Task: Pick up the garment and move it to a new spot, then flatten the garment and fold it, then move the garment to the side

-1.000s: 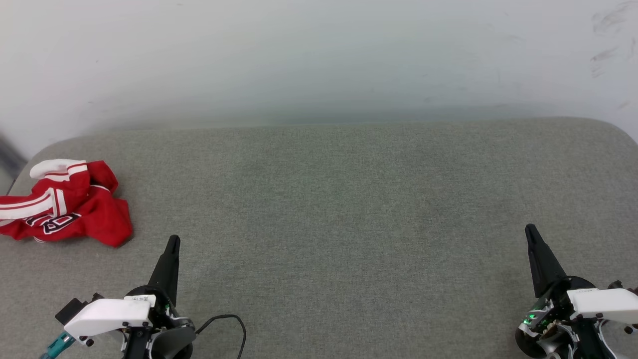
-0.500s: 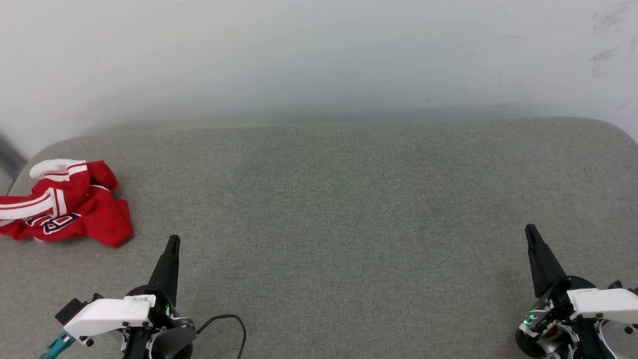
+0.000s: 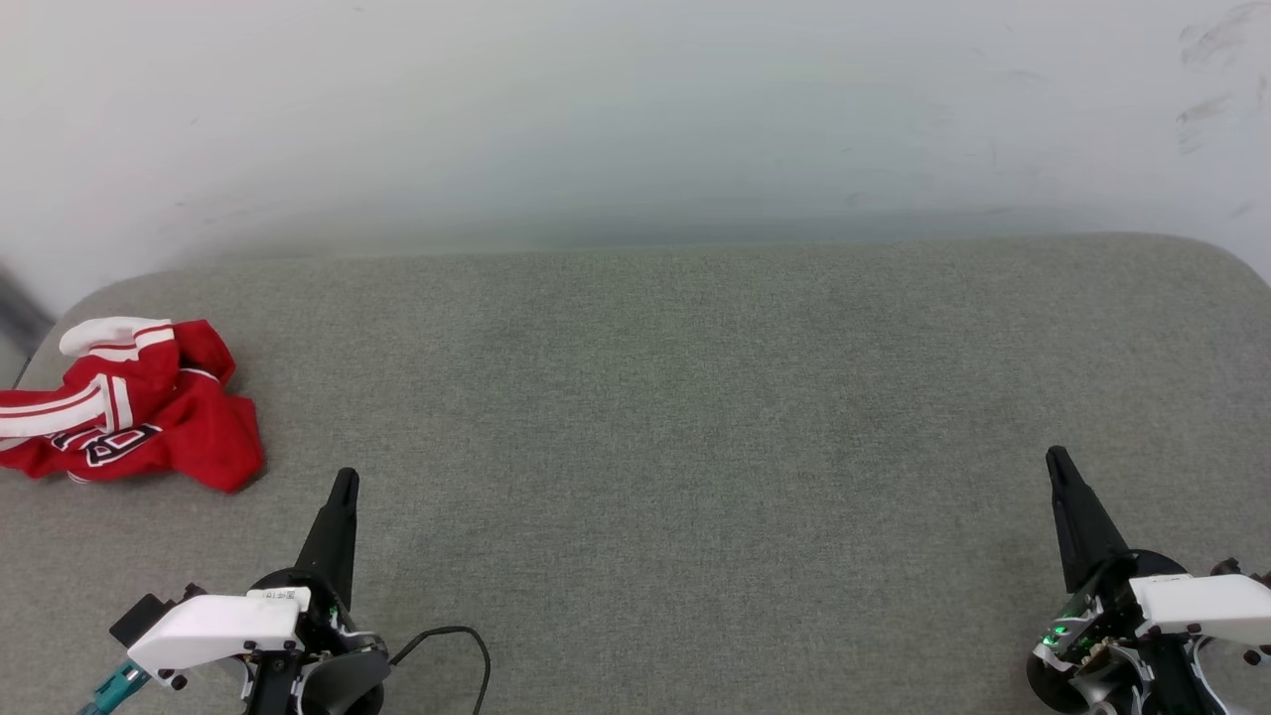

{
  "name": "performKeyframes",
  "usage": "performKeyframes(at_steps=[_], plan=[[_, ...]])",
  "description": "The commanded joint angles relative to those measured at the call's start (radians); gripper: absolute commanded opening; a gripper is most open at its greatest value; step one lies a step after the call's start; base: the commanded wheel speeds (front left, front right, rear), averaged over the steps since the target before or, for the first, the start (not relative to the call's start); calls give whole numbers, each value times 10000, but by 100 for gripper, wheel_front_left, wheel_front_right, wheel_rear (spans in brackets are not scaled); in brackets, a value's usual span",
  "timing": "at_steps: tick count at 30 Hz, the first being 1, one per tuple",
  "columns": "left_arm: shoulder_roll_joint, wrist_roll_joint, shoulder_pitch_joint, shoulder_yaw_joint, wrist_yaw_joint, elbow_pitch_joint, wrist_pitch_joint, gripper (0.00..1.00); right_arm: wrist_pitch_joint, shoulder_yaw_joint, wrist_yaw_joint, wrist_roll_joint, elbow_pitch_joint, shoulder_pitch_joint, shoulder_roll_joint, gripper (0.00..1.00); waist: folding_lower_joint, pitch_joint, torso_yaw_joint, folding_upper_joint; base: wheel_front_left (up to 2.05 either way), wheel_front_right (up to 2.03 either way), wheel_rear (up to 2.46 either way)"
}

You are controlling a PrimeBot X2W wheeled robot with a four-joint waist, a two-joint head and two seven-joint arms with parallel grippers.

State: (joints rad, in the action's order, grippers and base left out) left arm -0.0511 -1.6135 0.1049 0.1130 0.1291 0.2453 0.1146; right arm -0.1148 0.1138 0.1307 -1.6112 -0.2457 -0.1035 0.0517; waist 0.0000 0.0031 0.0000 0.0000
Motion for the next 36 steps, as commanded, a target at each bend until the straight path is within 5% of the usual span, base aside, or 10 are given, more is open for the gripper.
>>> performKeyframes(at_steps=[1,36], plan=[[10,14,85,19,30,6,11,0,-3,-2,0,-36,-7,-112,-32,0,0,0,0,0,0,0,0],[10,14,85,18,30,5,10,0,-3,-3,0,-36,-6,-112,-32,0,0,0,0,0,0,0,0]])
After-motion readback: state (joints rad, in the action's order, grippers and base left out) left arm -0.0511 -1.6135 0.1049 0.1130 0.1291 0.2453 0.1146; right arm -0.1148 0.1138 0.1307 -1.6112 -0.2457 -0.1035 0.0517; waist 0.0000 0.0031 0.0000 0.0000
